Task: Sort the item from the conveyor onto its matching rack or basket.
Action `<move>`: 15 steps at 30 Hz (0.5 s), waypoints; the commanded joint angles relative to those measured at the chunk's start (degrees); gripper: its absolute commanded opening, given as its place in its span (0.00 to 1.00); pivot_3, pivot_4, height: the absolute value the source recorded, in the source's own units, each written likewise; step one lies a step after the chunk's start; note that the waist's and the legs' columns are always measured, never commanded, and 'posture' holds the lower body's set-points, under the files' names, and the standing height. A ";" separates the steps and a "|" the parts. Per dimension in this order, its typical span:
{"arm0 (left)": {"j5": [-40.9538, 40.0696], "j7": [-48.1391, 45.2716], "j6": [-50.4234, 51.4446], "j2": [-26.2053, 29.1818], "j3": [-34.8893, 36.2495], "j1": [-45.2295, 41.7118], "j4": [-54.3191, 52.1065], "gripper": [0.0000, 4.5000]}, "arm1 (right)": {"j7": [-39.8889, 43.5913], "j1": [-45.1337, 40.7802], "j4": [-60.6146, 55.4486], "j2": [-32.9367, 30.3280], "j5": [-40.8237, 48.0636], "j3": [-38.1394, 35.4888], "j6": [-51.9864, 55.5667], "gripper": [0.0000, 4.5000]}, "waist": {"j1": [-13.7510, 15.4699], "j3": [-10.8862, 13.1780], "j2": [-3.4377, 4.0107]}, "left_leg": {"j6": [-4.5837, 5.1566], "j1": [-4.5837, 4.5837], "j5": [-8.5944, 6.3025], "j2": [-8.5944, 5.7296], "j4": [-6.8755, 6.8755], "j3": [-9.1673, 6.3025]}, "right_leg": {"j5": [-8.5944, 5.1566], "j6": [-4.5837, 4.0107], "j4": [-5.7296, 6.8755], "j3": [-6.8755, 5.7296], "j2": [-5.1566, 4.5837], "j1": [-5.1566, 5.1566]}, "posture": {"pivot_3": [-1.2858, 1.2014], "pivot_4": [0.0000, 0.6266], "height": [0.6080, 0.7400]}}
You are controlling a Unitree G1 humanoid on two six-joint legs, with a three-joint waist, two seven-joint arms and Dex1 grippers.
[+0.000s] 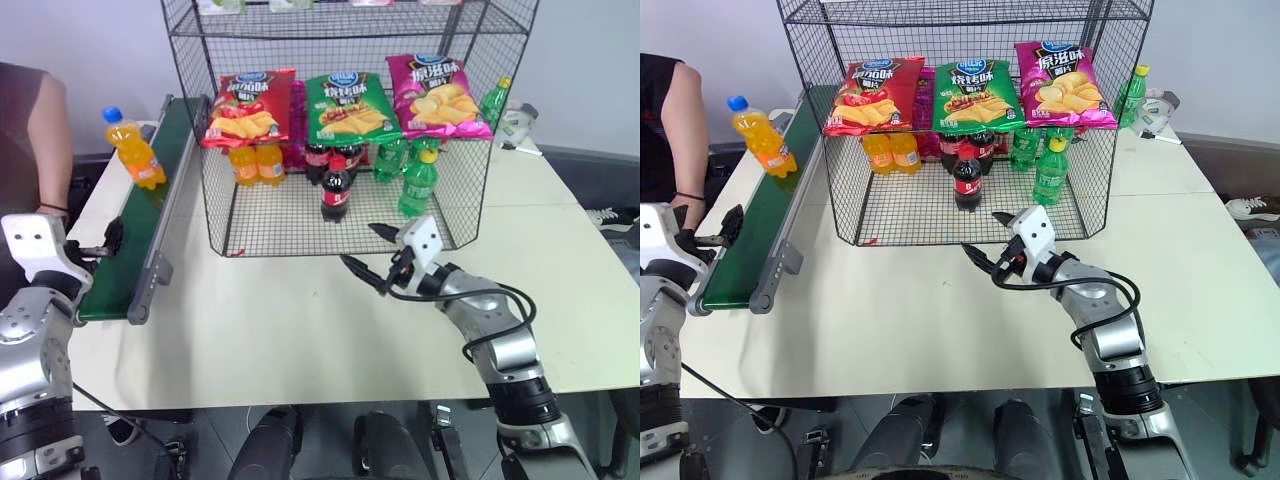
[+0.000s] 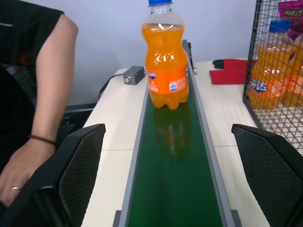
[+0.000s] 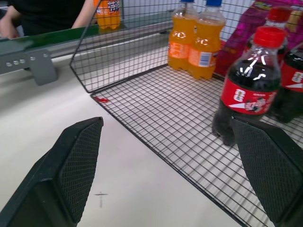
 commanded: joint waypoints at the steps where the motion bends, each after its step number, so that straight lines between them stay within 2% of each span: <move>1: -0.12 -0.36 -1.43 0.52 0.48 -0.91 -0.94 1.00 | 3.17 0.75 -5.56 -0.42 4.46 0.23 1.42 1.00 | 0.00 0.00 0.00 | 0.00 0.00 0.00 0.00 0.00 0.00 | 0.00 0.00 0.00 0.00 0.00 0.00 | 0.52 0.24 1.00; 7: -0.13 -0.63 -1.71 0.41 0.58 -0.57 -0.73 1.00 | 5.91 1.63 -9.75 -1.13 8.83 0.04 4.36 1.00 | 0.02 0.00 -0.01 | 0.00 0.00 0.00 0.01 0.00 -0.01 | 0.00 0.00 0.00 0.00 0.00 0.01 | 0.52 0.24 1.00; 15: -0.93 0.20 -1.48 0.35 1.65 -0.66 -0.59 1.00 | 5.54 1.09 -9.09 -1.14 7.57 0.99 4.11 1.00 | 0.06 0.00 -0.01 | 0.00 0.00 0.00 0.01 0.00 -0.01 | 0.00 0.00 -0.01 0.00 0.00 0.00 | 0.52 0.24 1.00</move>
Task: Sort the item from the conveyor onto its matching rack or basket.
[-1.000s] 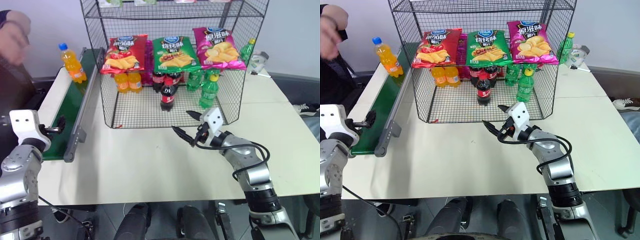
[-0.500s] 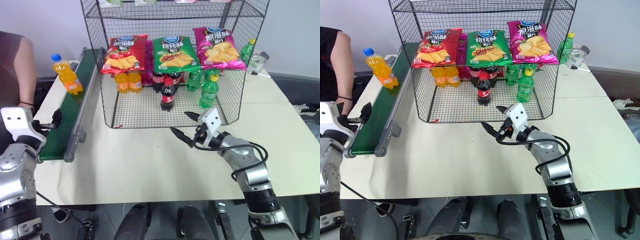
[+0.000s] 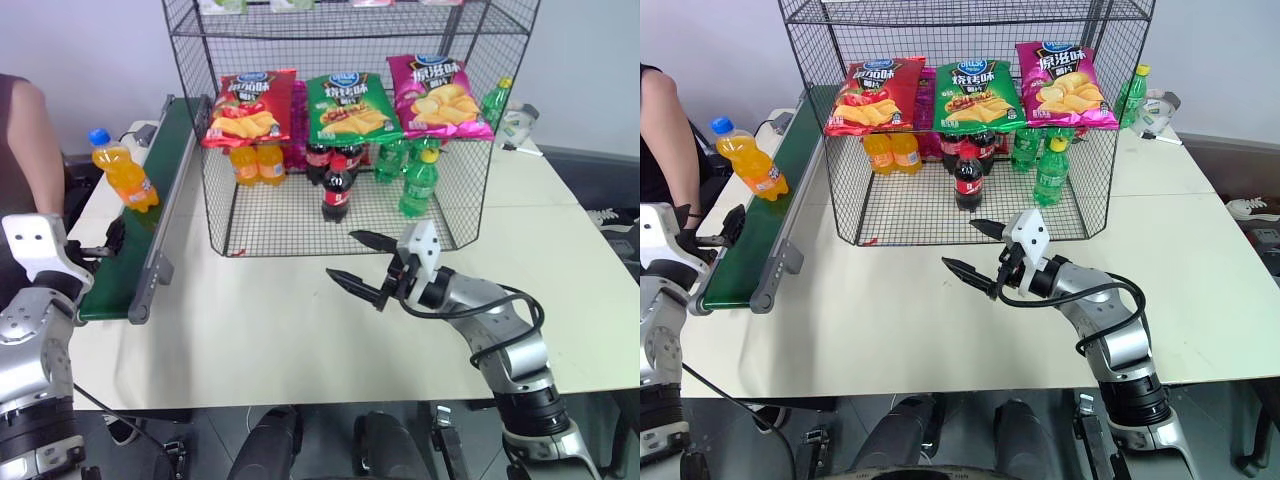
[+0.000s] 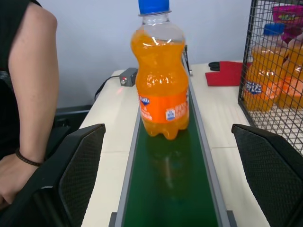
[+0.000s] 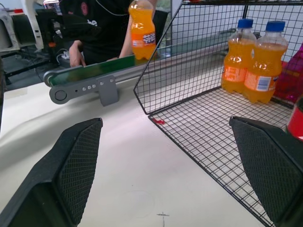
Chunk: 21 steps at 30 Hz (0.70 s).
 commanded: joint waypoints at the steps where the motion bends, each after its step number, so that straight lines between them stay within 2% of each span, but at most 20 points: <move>1: -0.69 0.57 -0.79 0.46 1.82 -0.71 -0.98 1.00 | -0.21 -0.55 -1.68 -0.16 0.00 0.37 -0.88 1.00 | 0.00 0.00 0.00 | 0.00 0.00 0.00 0.00 0.00 0.00 | 0.00 0.00 0.00 0.00 0.00 0.00 | 0.52 0.24 1.00; 21: -2.08 1.92 -0.18 0.36 2.53 -1.22 0.11 1.00 | -0.72 -0.74 -1.54 0.20 -0.76 1.00 -1.08 1.00 | 0.05 0.00 0.00 | 0.00 0.00 0.00 0.00 0.01 0.00 | 0.00 0.01 0.00 0.00 0.00 0.00 | 0.52 0.24 1.00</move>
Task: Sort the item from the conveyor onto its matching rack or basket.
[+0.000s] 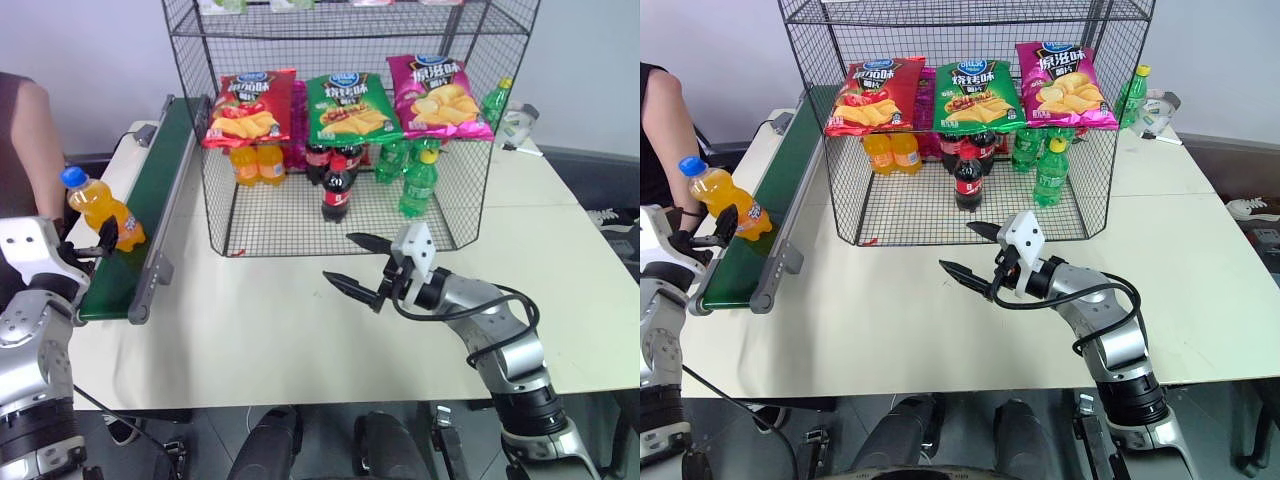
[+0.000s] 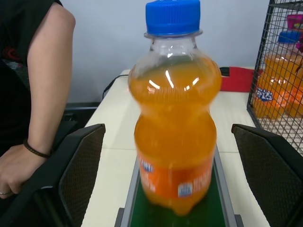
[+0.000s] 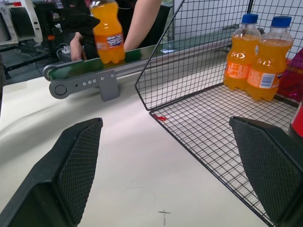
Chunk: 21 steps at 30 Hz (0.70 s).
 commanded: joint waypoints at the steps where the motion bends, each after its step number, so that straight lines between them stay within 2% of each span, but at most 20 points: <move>1: -0.39 0.12 -0.18 1.08 1.23 -1.23 -0.38 1.00 | -0.22 -0.50 -1.73 0.19 0.40 0.08 -1.05 1.00 | 0.00 0.00 0.00 | 0.00 0.00 0.00 0.00 0.00 0.00 | 0.00 0.00 0.00 0.00 0.00 0.00 | 0.52 0.24 1.00; 5: -0.40 0.14 0.29 1.00 1.17 -1.30 -0.14 1.00 | -0.45 -0.50 -1.77 0.24 0.33 0.22 -1.10 1.00 | 0.00 0.00 0.00 | 0.00 0.00 0.00 0.00 0.00 0.00 | 0.00 0.00 0.00 0.00 0.00 0.00 | 0.52 0.24 1.00; 8: -1.07 -0.47 0.03 0.40 1.51 -0.77 -0.82 0.82 | -0.57 -0.54 -1.74 0.22 0.28 0.24 -1.16 1.00 | -0.01 0.00 0.00 | 0.00 0.00 0.00 0.00 0.00 0.00 | 0.00 0.00 0.00 0.00 0.00 0.00 | 0.52 0.24 1.00; 10: -1.08 -0.17 0.26 0.45 1.60 -0.52 -1.12 0.60 | -0.68 -0.54 -1.75 0.19 0.29 0.25 -1.15 1.00 | -0.01 0.00 0.00 | 0.00 0.00 0.00 0.00 0.00 0.00 | 0.00 0.00 0.00 0.00 0.00 0.00 | 0.52 0.24 1.00; 11: -1.16 -0.06 0.39 0.53 1.67 -0.42 -1.33 0.56 | -0.72 -0.52 -1.77 0.16 0.30 0.27 -1.13 1.00 | 0.00 0.00 0.00 | 0.00 0.00 0.00 0.00 0.00 0.00 | 0.00 0.00 0.00 0.00 0.00 0.00 | 0.52 0.24 1.00; 21: -6.74 -1.63 1.82 2.56 2.93 -4.83 -8.05 0.56 | -0.51 -1.34 -1.31 -0.35 0.43 -0.19 -1.09 1.00 | 0.14 0.01 -0.05 | 0.00 -0.02 0.00 0.00 0.03 0.00 | 0.00 0.00 0.00 -0.01 0.00 -0.01 | 0.52 0.24 1.00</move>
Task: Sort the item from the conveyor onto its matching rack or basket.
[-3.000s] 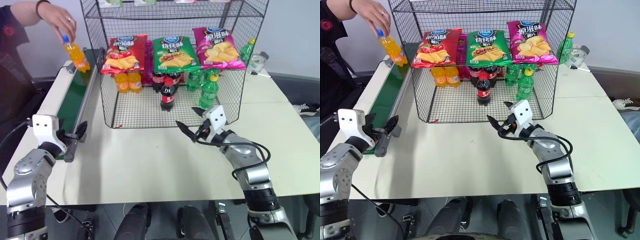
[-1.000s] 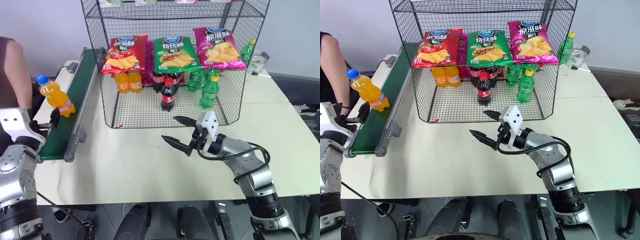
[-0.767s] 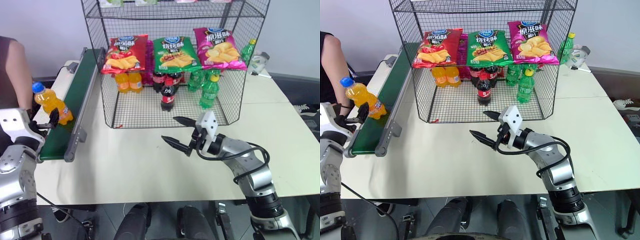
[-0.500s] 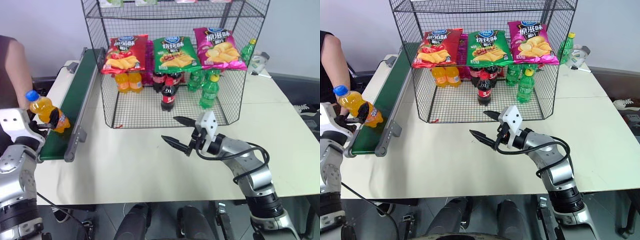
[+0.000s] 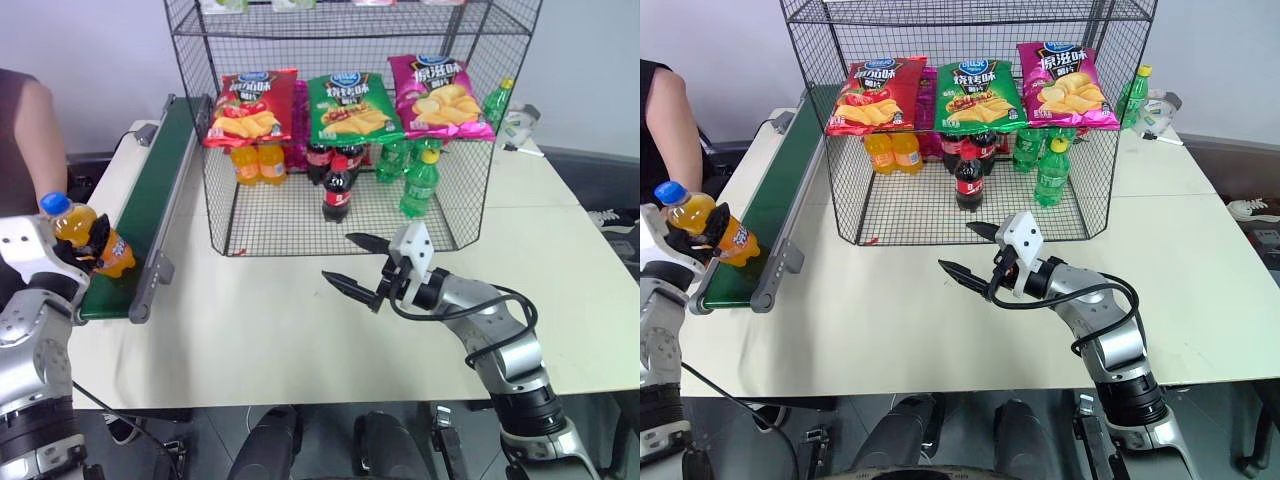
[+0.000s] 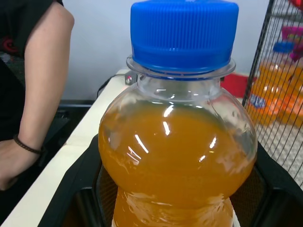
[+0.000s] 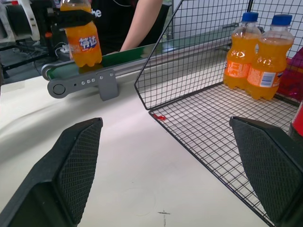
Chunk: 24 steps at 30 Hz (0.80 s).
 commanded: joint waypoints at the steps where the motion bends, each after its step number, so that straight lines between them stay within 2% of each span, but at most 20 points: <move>1: -3.89 -1.53 0.57 3.05 1.31 -4.21 -8.22 0.56 | 0.31 -1.42 -1.24 -0.53 0.55 -0.91 -1.06 1.00 | 0.06 0.03 -0.05 | 0.00 -0.01 0.00 0.00 0.01 0.00 | 0.00 0.00 0.00 0.00 0.00 0.00 | 0.52 0.24 1.00; 7: -10.90 -7.80 8.78 4.53 -5.28 -8.43 -17.14 0.56 | 0.27 -2.33 -1.27 -1.34 0.77 -1.66 -0.94 1.00 | -0.05 0.03 -0.10 | 0.00 -0.02 0.00 -0.03 0.07 -0.02 | 0.00 0.00 -0.02 -0.03 -0.02 0.06 | 0.52 0.24 1.00; 10: -12.14 -8.58 12.67 3.01 -10.47 -8.56 -19.97 0.56 | -0.20 -2.28 -1.58 -1.39 0.71 -1.92 -0.89 1.00 | -0.29 0.02 -0.06 | 0.00 0.00 0.00 -0.03 0.04 0.00 | 0.00 0.00 -0.02 0.00 -0.01 0.08 | 0.52 0.24 1.00; 12: -11.02 -7.60 13.17 0.54 -13.99 -8.87 -20.35 0.56 | -0.47 -2.12 -1.78 -1.45 0.66 -2.01 -0.87 1.00 | -0.51 0.03 -0.06 | 0.00 0.00 0.01 -0.01 0.00 0.00 | 0.00 0.01 0.02 0.00 0.01 0.23 | 0.52 0.24 1.00; 14: -5.55 -5.12 11.28 -2.75 -19.22 -9.95 -18.11 0.56 | -0.81 -1.92 -2.11 -1.59 0.62 -2.22 -0.84 1.00 | -0.61 0.03 -0.06 | -0.01 -0.01 0.02 0.01 -0.02 0.00 | 0.01 0.01 0.05 0.00 0.03 0.22 | 0.52 0.24 1.00; 17: -1.35 -3.54 9.23 -5.40 -22.15 -10.97 -15.83 0.56 | -1.14 -1.86 -2.37 -1.69 0.67 -2.31 -0.76 1.00 | -0.57 0.03 -0.07 | -0.01 -0.01 0.02 0.00 -0.01 0.00 | 0.01 0.01 0.05 0.00 0.04 0.24 | 0.52 0.24 1.00; 21: 7.93 0.82 0.13 -12.66 -27.12 -15.74 -0.58 0.56 | -2.03 -1.84 -2.87 -1.85 0.63 -2.80 -0.57 1.00 | -0.06 0.03 -0.07 | -0.02 -0.01 0.03 -0.01 0.00 0.00 | 0.01 0.02 0.07 -0.07 0.05 0.22 | 0.52 0.24 1.00; 24: 13.49 3.50 -8.85 -17.88 -29.17 -23.21 17.03 0.56 | -2.59 -1.24 -3.71 -2.08 0.65 -3.04 -0.37 1.00 | 0.49 0.03 -0.09 | -0.02 -0.01 0.03 -0.07 0.09 -0.02 | 0.01 0.02 0.07 -0.12 0.04 0.30 | 0.52 0.24 1.00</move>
